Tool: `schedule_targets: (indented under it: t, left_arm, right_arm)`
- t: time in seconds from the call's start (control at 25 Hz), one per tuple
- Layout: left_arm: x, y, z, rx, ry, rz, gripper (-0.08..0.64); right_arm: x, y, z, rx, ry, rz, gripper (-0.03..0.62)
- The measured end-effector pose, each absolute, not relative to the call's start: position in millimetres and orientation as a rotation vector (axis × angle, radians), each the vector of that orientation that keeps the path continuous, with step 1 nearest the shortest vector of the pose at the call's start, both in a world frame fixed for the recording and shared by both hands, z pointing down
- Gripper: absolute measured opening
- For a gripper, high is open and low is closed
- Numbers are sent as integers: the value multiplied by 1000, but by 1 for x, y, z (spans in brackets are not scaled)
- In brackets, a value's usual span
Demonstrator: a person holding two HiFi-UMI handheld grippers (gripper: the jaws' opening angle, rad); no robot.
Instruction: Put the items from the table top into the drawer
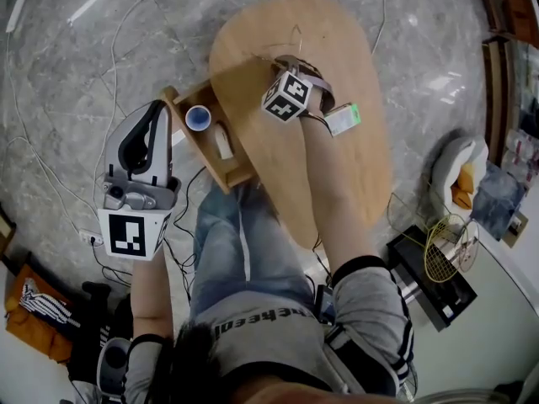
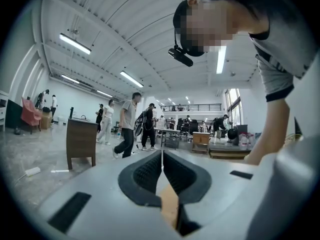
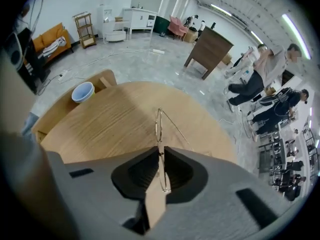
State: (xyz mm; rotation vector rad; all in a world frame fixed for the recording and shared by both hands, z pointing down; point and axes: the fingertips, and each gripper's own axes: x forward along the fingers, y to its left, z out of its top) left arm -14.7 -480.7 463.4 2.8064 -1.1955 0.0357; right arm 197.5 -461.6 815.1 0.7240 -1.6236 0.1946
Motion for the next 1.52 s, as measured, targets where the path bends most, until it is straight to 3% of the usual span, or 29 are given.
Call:
schedule_targets:
  t: [0.08, 0.68, 1.52]
  left_arm:
    - [-17, -481, 465, 2802, -1199, 42, 14]
    - [-12, -450, 436, 2818, -1244, -19, 14]
    - [-6, -304, 350, 2807, -1466, -163, 14]
  right_arm:
    - [198, -463, 814, 719, -1617, 178, 28]
    - [173, -433, 739, 946, -1813, 227, 20]
    - [126, -282, 624, 914, -2047, 69, 20]
